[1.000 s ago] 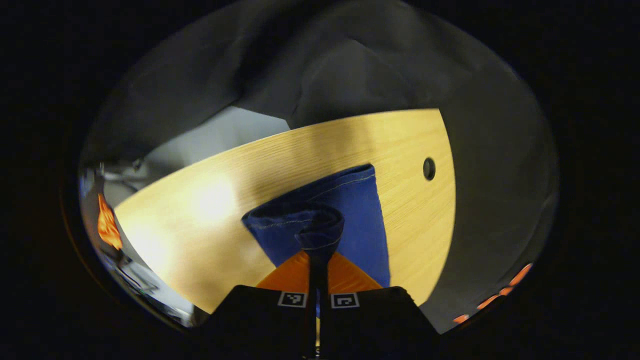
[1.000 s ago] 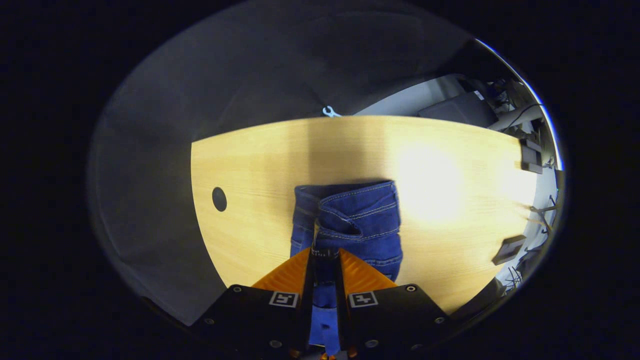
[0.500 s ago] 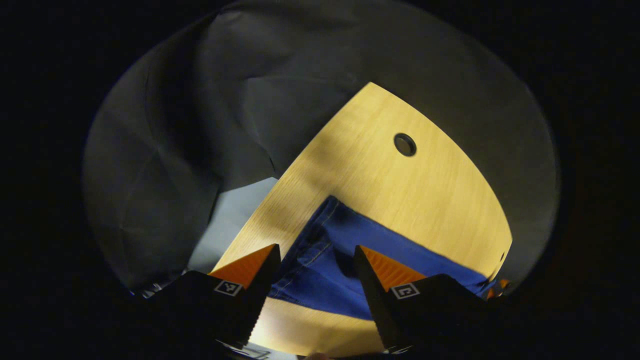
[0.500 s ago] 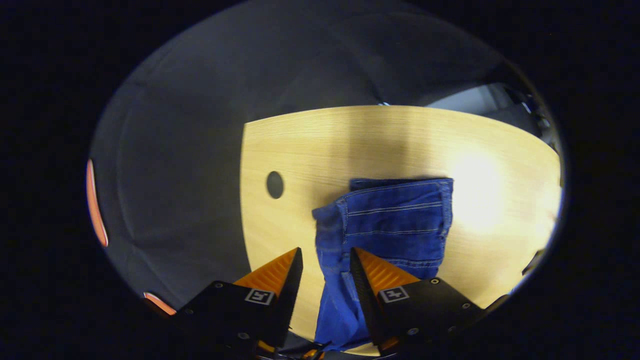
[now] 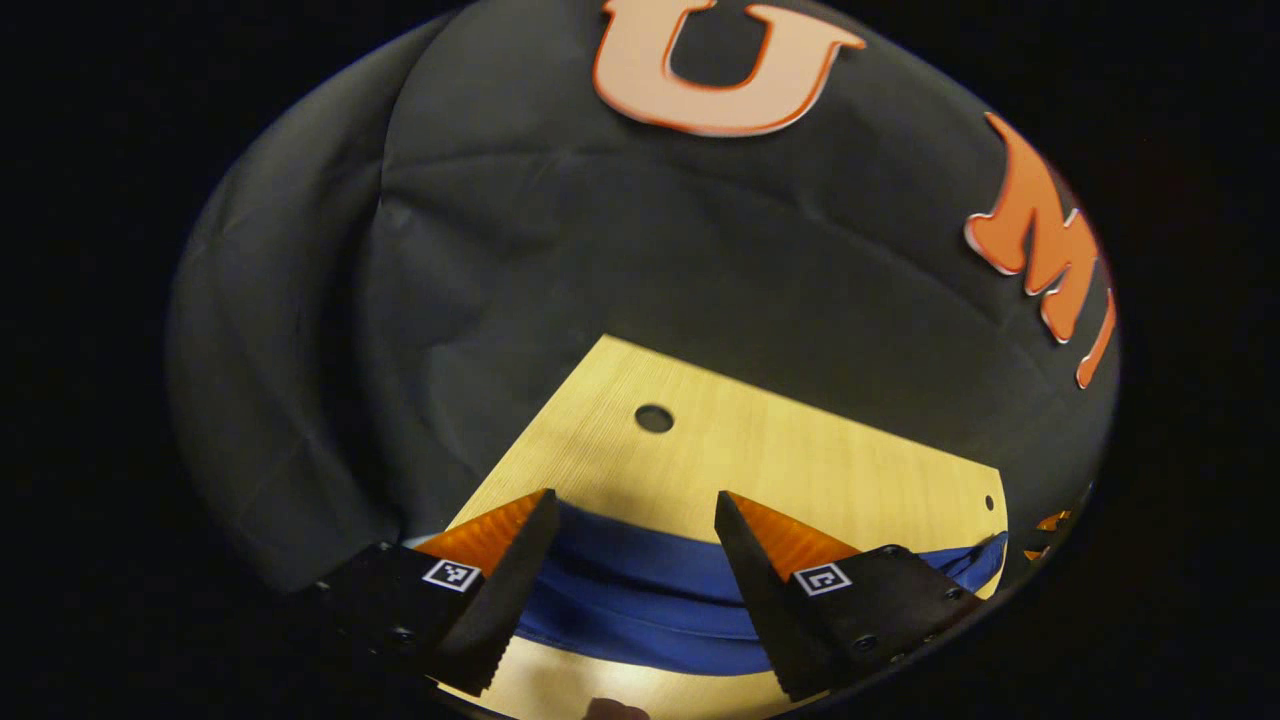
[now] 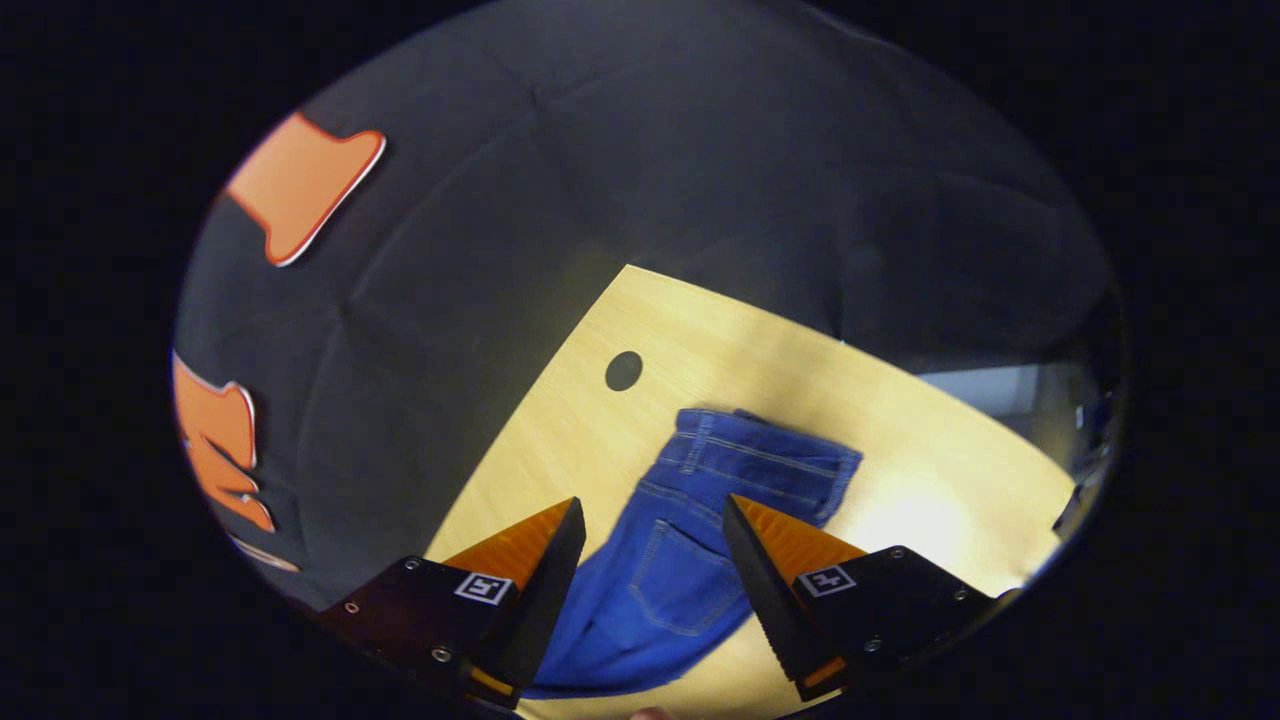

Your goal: Grasp the waist and the cuffs of the jeans and fold them to make the two legs overlap; first hold the waist and fold one-third of the jeans toward the cuffs, then hold the cuffs and fold the remaining one-third in the same direction to finish folding.

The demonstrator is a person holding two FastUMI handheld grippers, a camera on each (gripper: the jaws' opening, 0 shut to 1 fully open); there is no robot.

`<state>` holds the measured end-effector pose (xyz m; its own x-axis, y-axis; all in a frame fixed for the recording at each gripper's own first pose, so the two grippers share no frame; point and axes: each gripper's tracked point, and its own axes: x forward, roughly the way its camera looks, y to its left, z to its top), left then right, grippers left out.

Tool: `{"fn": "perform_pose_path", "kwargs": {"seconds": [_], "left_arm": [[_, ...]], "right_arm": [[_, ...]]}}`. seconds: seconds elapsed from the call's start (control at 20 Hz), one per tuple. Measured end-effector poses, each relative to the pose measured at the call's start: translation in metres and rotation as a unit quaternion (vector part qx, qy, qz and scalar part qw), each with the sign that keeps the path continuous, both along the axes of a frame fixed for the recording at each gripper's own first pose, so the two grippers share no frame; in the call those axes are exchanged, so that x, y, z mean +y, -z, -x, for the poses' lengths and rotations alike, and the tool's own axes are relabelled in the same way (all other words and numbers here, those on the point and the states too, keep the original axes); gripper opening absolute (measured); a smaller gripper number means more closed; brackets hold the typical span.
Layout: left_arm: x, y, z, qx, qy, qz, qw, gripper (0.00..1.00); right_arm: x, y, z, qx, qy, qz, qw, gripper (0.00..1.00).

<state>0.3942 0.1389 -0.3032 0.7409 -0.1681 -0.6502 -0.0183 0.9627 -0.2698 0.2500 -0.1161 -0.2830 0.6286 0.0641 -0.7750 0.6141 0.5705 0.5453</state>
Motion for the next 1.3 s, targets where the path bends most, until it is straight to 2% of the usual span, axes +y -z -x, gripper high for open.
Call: {"fn": "perform_pose_path", "kwargs": {"seconds": [0.1,0.2,0.4,0.5,0.65,0.85,0.95,1.0,1.2,1.25,1.3], "left_arm": [[-0.001,-0.036,0.006,-0.089,0.003,-0.007,0.996,0.98],[-0.005,-0.078,0.014,-0.163,0.009,-0.017,0.986,0.97],[-0.028,-0.130,0.049,-0.215,0.021,-0.070,0.974,0.97],[-0.040,-0.146,0.071,-0.233,0.017,-0.077,0.969,0.97],[-0.058,-0.159,0.110,-0.240,0.013,-0.084,0.967,0.96],[-0.081,-0.166,0.157,-0.232,0.017,-0.087,0.969,0.96],[-0.086,-0.171,0.175,-0.232,0.014,-0.094,0.968,0.94],[-0.085,-0.175,0.186,-0.235,0.013,-0.103,0.966,0.96],[-0.091,-0.205,0.216,-0.269,0.010,-0.134,0.954,0.94],[-0.095,-0.209,0.222,-0.270,0.012,-0.141,0.952,0.94],[-0.098,-0.211,0.228,-0.271,0.012,-0.148,0.951,0.94]], "right_arm": [[0.003,0.018,0.017,0.004,-0.026,0.016,1.000,0.91],[0.000,0.022,0.027,-0.006,-0.041,0.047,0.998,0.95],[-0.017,0.022,0.039,-0.042,-0.066,0.164,0.983,0.96],[-0.020,0.040,0.050,-0.023,-0.080,0.188,0.979,0.96],[-0.005,0.068,0.055,0.003,-0.064,0.091,0.994,0.97],[-0.020,0.086,0.051,0.034,-0.038,0.033,0.998,0.96],[-0.027,0.099,0.051,0.058,-0.030,0.013,0.998,0.96],[-0.023,0.106,0.048,0.063,-0.033,0.002,0.997,0.96],[-0.017,0.123,0.041,0.076,-0.037,-0.004,0.996,0.97],[-0.022,0.120,0.034,0.062,-0.024,0.003,0.998,0.88],[-0.018,0.123,0.031,0.063,-0.026,0.002,0.998,0.96]]}}
